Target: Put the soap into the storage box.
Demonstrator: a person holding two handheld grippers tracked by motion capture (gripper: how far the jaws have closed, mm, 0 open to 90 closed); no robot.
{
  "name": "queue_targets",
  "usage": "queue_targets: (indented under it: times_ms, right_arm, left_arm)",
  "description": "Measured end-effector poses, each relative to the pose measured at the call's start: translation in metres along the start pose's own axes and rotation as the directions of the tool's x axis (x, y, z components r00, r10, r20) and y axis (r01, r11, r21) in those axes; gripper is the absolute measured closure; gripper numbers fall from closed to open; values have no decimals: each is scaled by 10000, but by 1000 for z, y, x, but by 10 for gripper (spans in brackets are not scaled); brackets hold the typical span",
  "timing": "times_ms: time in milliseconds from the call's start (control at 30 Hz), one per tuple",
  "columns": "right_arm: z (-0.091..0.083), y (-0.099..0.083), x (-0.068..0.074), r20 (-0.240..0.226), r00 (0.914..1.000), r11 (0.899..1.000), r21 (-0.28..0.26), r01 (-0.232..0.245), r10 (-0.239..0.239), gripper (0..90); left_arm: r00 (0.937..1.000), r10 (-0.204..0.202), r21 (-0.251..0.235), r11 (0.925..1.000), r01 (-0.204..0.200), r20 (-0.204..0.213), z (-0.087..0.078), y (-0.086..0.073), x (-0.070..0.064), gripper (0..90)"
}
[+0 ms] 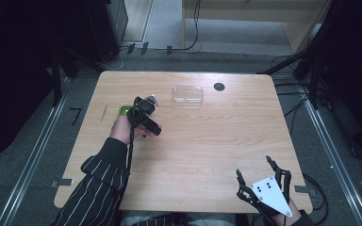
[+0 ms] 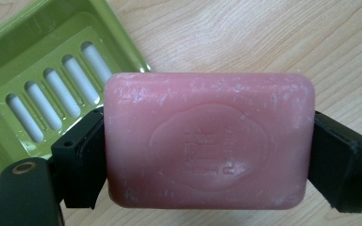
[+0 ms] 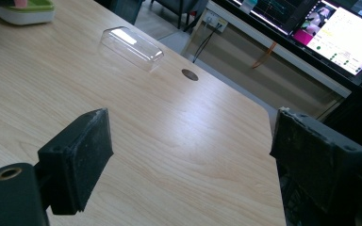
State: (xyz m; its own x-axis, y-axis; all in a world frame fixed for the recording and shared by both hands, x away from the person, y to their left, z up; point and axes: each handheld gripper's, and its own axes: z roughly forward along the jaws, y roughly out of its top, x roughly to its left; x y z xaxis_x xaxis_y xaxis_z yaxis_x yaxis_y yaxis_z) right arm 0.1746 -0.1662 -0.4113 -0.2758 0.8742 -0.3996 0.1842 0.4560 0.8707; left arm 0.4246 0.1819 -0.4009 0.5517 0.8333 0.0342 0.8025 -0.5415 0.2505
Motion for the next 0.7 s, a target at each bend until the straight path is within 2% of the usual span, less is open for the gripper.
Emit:
queue_targets:
  times_ms: [433, 700]
  right_arm:
    - [-1, 0, 0, 37, 10000, 10000, 33, -25, 25, 130]
    - [-3, -1, -1, 101, 9999, 10000, 52, -69, 68, 130]
  left_arm:
    - [9987, -507, -250, 9984, 506, -41, -5, 0, 17, 137]
    - [9956, -932, -400, 9949, 927, -92, -5, 2, 27, 137]
